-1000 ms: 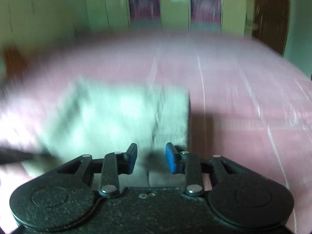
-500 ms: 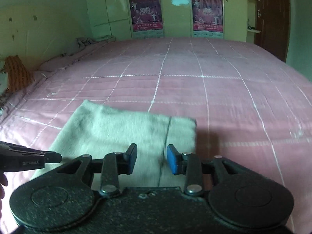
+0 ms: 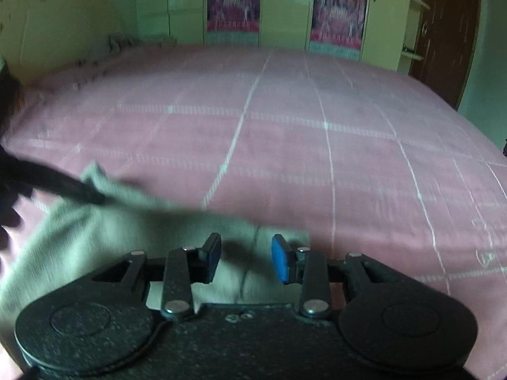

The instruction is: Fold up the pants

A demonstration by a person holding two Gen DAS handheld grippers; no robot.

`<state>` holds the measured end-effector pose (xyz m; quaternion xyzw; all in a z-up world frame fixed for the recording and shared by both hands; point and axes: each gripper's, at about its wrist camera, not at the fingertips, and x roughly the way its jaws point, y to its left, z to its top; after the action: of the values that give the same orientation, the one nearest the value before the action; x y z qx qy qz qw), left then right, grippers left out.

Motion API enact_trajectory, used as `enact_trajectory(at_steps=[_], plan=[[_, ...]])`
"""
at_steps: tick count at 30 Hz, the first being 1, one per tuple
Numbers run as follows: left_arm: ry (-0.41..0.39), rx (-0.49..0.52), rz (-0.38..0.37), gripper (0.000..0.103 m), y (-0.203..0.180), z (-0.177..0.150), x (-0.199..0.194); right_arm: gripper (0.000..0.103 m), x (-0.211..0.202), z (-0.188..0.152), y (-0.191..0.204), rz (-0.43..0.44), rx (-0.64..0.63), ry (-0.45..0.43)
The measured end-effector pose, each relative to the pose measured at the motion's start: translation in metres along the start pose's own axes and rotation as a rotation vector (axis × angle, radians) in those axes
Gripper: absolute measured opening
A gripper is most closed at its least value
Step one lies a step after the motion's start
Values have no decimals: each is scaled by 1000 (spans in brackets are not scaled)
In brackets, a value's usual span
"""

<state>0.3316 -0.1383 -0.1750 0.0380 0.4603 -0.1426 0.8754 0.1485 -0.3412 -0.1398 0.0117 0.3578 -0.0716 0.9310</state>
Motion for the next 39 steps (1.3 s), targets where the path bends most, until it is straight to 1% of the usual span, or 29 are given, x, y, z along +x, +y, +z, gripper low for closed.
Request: enact_trajectory(at_steps=[2, 3, 4, 5, 6, 8, 11, 13, 16, 19, 20, 21, 22, 23, 24, 25, 26, 28, 29, 30, 32, 33, 35, 37, 39], plan=[[20, -29, -5, 3, 3, 0, 7, 35, 4, 7, 4, -13, -1, -18], [23, -50, -13, 3, 6, -1, 8, 35, 15, 5, 7, -33, -21, 14], [24, -79, -27, 3, 10, -2, 5, 34, 32, 3, 7, -55, -43, 82], [24, -102, -38, 3, 14, -4, 1, 34, 42, -2, 5, -74, -51, 124], [16, -107, -44, 3, 17, -8, -5, 34, 43, -4, 2, -70, -36, 115], [-4, -81, -51, 3, 19, -17, -20, 34, 31, 2, -3, -53, 8, 103], [-17, -41, -44, 4, 19, -40, -42, 35, 1, 1, -2, -22, 25, 32], [-17, -16, -52, 4, 17, -60, -56, 36, -18, -7, 1, 4, 18, -9], [-7, -1, -63, 4, 16, -91, -74, 35, -38, -25, 9, 26, 10, -19], [-15, 5, -71, 4, 12, -123, -90, 36, -59, -44, 18, 17, -20, -40], [-27, 0, -67, 4, 11, -134, -96, 36, -62, -51, 19, 19, -26, -33], [-39, -2, -61, 4, 10, -143, -100, 36, -59, -58, 20, 15, -31, -7], [-49, 9, -56, 4, 5, -150, -105, 36, -54, -67, 22, -2, -56, 32], [-59, 29, -43, 4, 1, -155, -109, 36, -48, -77, 26, -20, -107, 63], [-67, 46, -32, 4, -2, -157, -113, 36, -49, -84, 30, -39, -157, 47], [-68, 54, -28, 4, -4, -159, -116, 38, -54, -84, 34, -52, -179, 40], [-65, 49, -30, 4, -4, -158, -117, 39, -59, -80, 38, -52, -173, 38], [-54, 7, -42, 4, 0, -158, -119, 37, -73, -73, 38, -19, -124, 1], [-49, -13, -50, 4, 3, -158, -118, 39, -76, -73, 38, -10, -103, -6], [-46, -24, -59, 4, 6, -158, -118, 40, -76, -75, 38, -9, -93, 8], [-44, -19, -58, 4, 7, -159, -118, 40, -64, -83, 40, -36, -133, 64], [-41, -20, -53, 4, 7, -159, -119, 40, -63, -86, 40, -47, -152, 64], [-38, -20, -50, 4, 5, -159, -122, 40, -69, -77, 40, -39, -120, 66], [-38, -19, -50, 4, 3, -159, -123, 39, -82, -68, 41, -15, -74, 33], [-39, -25, -48, 4, 2, -159, -123, 38, -91, -66, 42, -14, -67, 9]])
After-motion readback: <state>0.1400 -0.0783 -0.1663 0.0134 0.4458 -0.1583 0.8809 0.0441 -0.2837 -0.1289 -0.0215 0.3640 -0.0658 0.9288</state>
